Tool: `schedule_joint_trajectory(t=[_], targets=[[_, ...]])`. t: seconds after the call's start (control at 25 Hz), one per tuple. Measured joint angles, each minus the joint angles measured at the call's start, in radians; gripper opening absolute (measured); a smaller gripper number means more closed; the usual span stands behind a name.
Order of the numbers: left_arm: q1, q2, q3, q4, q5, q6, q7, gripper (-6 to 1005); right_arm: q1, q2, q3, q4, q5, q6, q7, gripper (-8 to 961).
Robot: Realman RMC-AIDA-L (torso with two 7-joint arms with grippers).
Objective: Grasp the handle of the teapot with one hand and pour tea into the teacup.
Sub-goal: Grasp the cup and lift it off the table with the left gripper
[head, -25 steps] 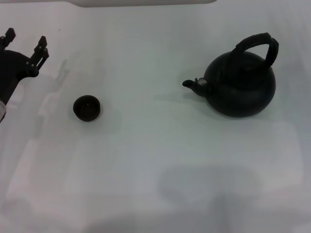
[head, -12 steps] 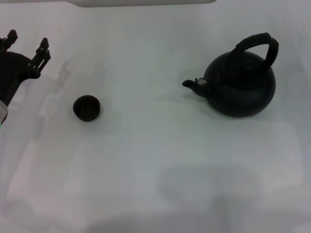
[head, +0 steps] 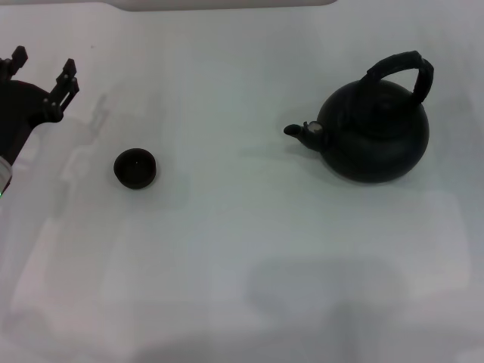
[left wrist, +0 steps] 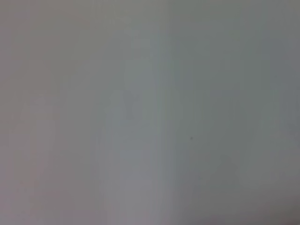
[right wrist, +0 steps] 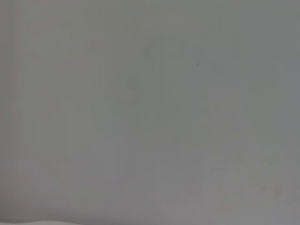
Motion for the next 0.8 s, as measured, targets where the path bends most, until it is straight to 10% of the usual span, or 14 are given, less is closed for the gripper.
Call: schedule_joint_trajectory(t=[0.8], targets=[[0.0,-0.002,0.0,0.0,0.0,0.003,-0.004,764,0.0,0.0,0.001,0.003,0.0,0.0,0.0,431]])
